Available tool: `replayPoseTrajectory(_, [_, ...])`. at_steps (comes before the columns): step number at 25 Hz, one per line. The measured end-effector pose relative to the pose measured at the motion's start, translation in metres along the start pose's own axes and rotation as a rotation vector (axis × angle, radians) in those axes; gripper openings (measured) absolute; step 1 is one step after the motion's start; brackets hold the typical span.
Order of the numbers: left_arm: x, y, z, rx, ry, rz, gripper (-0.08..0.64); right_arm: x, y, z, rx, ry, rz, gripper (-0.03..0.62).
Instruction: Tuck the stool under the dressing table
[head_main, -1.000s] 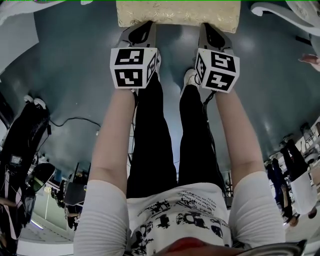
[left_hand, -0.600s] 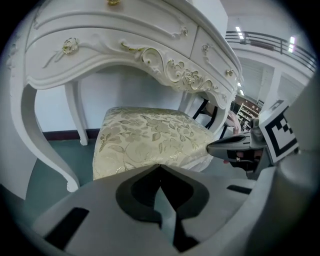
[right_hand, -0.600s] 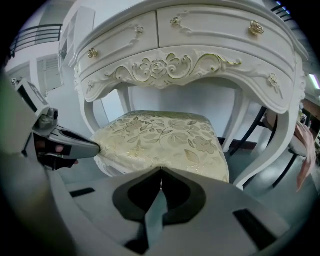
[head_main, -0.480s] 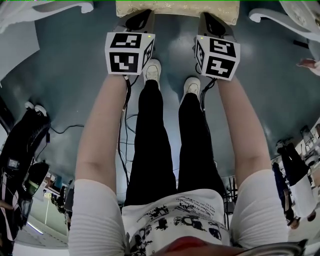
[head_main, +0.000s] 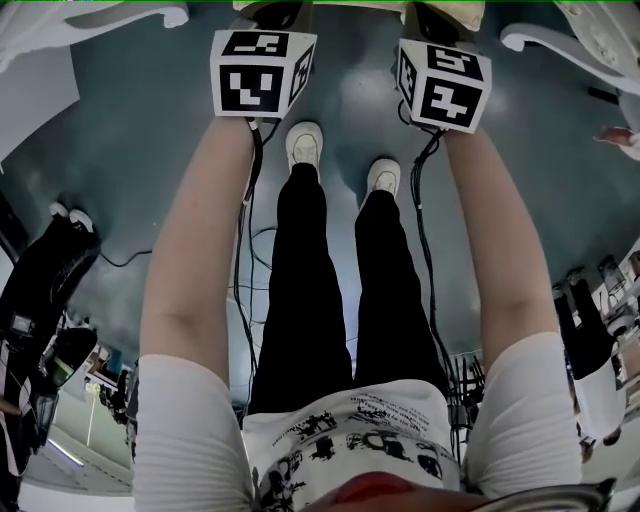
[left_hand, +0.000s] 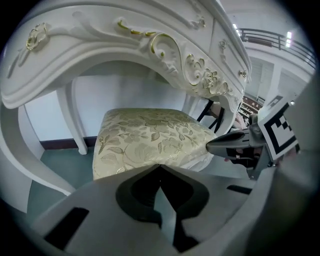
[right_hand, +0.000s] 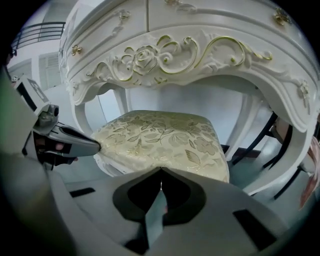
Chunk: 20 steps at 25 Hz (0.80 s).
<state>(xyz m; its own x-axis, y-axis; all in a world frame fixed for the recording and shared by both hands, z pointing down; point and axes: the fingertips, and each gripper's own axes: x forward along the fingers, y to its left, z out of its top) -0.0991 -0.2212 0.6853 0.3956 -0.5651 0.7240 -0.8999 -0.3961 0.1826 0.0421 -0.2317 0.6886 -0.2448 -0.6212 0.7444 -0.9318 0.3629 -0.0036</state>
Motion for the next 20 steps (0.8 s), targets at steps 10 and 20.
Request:
replayPoseTrajectory(10, [0.02,0.015,0.028,0.052,0.004,0.02,0.02,0.025,-0.013,0.029,-0.02,-0.006,0.008,0.018])
replayPoseTrajectory(20, [-0.011,0.001,0.04,0.031,-0.044,0.026,0.02,-0.012,-0.008,0.036,-0.067,0.0,0.066,0.018])
